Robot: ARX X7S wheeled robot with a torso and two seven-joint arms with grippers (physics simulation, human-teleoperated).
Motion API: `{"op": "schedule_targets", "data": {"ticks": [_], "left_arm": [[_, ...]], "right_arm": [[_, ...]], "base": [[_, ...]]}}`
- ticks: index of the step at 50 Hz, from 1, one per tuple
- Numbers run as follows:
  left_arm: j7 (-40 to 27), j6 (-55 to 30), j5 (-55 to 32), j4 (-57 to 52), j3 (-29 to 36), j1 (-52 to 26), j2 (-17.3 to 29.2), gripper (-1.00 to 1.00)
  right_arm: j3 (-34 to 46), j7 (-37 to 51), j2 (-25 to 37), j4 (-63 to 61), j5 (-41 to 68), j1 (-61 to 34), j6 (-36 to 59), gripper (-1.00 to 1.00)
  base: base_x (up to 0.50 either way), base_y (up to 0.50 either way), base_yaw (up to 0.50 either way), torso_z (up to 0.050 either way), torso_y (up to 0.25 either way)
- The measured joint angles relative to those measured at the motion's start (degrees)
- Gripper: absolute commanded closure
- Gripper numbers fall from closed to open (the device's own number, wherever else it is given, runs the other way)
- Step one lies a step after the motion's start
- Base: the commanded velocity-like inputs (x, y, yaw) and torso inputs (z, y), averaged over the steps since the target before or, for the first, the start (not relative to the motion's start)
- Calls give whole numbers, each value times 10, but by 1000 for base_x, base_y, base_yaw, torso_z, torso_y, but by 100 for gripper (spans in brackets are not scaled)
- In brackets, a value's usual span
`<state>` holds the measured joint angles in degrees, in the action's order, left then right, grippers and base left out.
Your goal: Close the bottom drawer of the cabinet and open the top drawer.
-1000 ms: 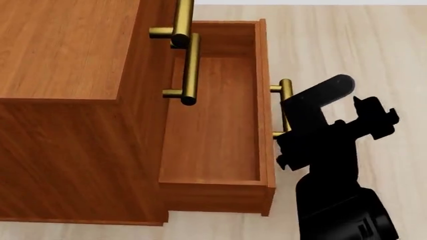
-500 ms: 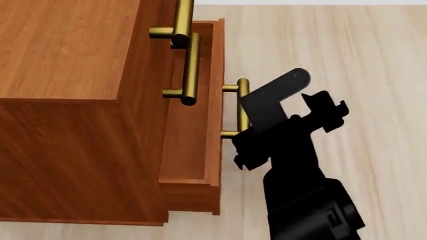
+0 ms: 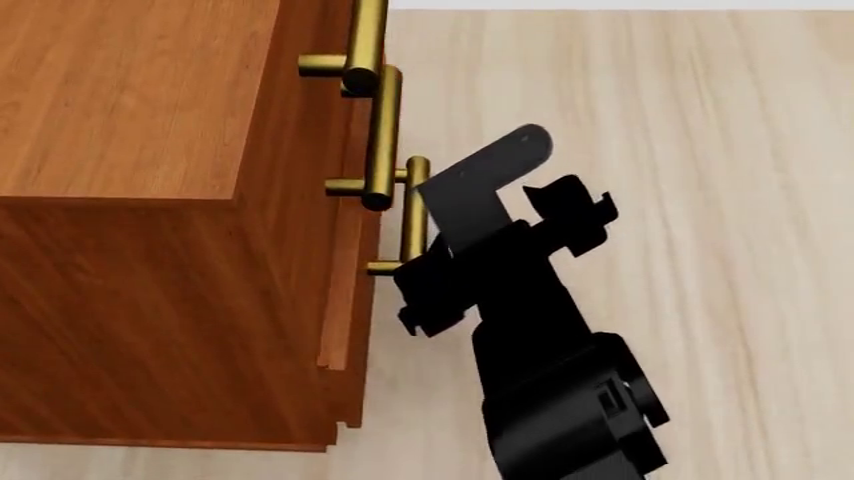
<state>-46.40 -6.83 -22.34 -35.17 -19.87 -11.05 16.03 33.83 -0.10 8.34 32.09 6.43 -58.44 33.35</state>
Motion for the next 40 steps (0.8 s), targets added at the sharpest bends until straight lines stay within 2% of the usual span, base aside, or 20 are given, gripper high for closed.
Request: {"op": "schedule_targets", "data": {"ticks": [15, 25, 31, 40], "left_arm": [[-3, 1, -1, 0, 1, 1, 2, -100], [-4, 1, -1, 0, 2, 1, 4, -100], [-5, 2, -2, 0, 3, 1, 5, -100], [-4, 5, -3, 1, 4, 1, 6, -100]], "right_arm": [[-18, -32, -34, 96, 41, -28, -47, -100], [-18, -34, -35, 113, 48, -33, -57, -100], [-22, -24, -16, 44, 59, -9, -22, -100], [-71, 15, 37, -162, 115, 59, 81, -100]], "base": [[1, 0, 2, 0, -1], [2, 3, 5, 0, -2], [0, 0, 0, 0, 0], [0, 0, 0, 0, 0]]}}
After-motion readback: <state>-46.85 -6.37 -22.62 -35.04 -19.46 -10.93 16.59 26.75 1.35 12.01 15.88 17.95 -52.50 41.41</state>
